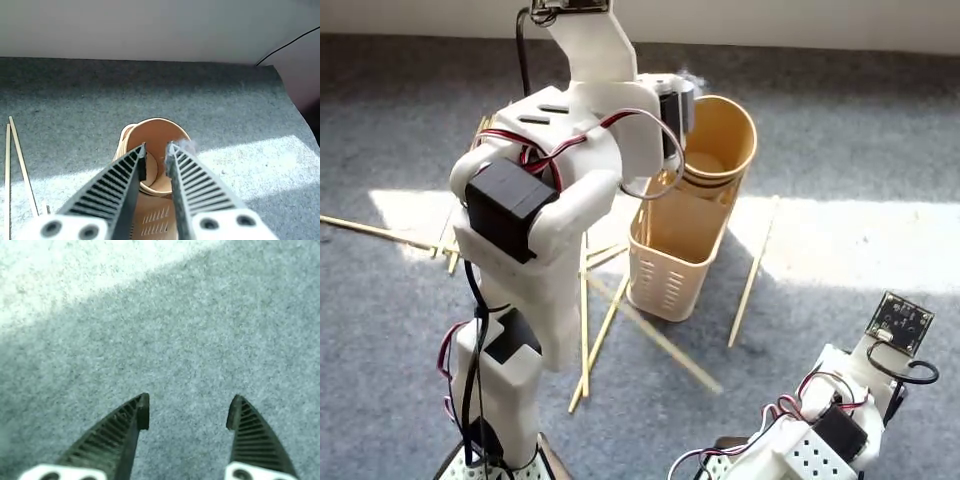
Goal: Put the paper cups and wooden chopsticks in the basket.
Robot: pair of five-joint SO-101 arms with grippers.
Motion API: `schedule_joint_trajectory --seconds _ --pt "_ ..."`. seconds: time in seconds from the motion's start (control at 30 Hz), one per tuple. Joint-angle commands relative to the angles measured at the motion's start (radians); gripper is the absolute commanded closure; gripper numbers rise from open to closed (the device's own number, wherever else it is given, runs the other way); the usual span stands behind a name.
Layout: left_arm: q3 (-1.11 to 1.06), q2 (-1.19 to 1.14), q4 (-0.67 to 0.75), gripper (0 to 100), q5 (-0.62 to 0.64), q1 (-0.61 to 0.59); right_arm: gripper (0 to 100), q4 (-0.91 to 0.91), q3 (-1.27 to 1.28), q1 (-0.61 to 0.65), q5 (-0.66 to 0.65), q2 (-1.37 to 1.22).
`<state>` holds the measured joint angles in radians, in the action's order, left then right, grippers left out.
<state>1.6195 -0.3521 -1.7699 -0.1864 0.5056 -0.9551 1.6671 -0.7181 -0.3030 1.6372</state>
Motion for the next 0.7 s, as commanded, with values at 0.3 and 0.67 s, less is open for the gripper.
schedule_joint_trajectory --seconds 0.3,0.67 --pt "-0.274 0.028 -0.005 90 0.026 -0.311 74.3 -0.004 0.13 0.004 0.008 -0.007" --pt "-0.866 -0.223 0.144 80 -0.132 -0.788 74.3 -0.004 0.13 0.004 0.008 -0.007"
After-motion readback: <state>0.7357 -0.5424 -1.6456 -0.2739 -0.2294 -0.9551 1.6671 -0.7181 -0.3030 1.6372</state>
